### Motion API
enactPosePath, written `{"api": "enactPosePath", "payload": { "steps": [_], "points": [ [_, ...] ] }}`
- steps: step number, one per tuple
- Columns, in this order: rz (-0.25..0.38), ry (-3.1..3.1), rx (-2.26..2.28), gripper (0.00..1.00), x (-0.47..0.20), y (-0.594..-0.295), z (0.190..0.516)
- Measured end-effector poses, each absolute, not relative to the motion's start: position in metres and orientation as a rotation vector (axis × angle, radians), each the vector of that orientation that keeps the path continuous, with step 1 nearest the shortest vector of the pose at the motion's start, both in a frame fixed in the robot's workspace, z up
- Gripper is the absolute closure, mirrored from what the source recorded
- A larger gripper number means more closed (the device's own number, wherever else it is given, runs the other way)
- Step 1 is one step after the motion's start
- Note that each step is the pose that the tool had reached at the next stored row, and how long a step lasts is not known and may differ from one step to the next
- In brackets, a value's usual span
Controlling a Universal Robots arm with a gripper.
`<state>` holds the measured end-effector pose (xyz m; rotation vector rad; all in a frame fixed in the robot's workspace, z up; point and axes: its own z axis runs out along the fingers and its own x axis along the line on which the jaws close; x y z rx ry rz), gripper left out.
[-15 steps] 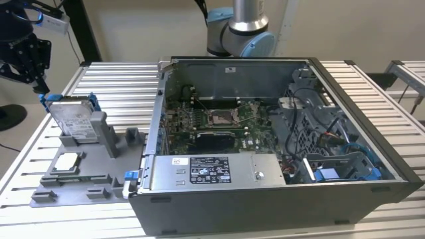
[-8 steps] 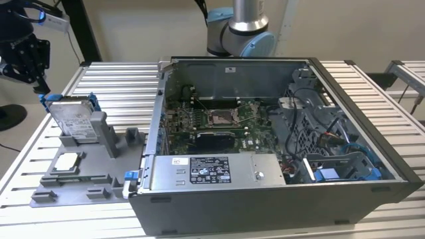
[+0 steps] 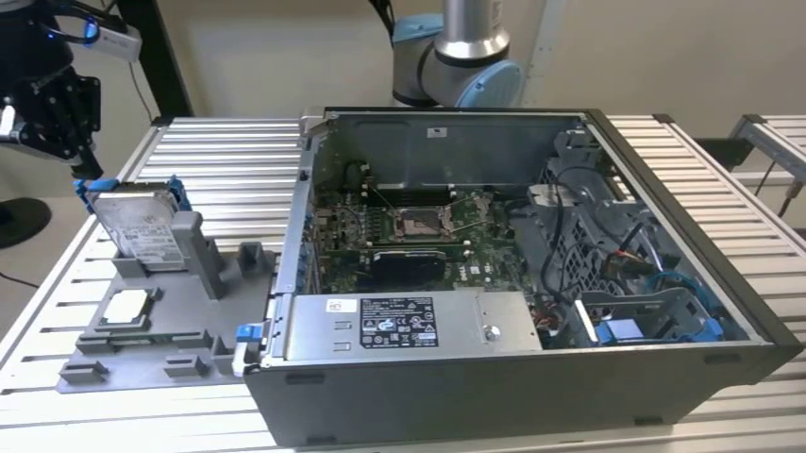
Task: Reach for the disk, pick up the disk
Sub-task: 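Pick up the disk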
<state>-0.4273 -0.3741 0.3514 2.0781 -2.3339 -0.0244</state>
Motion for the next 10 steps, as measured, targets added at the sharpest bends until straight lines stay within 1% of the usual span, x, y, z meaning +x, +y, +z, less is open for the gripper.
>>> {"api": "enactPosePath", "payload": {
  "steps": [10],
  "points": [
    [-0.025, -2.311, 2.104, 1.0, -0.421, -0.3739, 0.3504]
  ]
}}
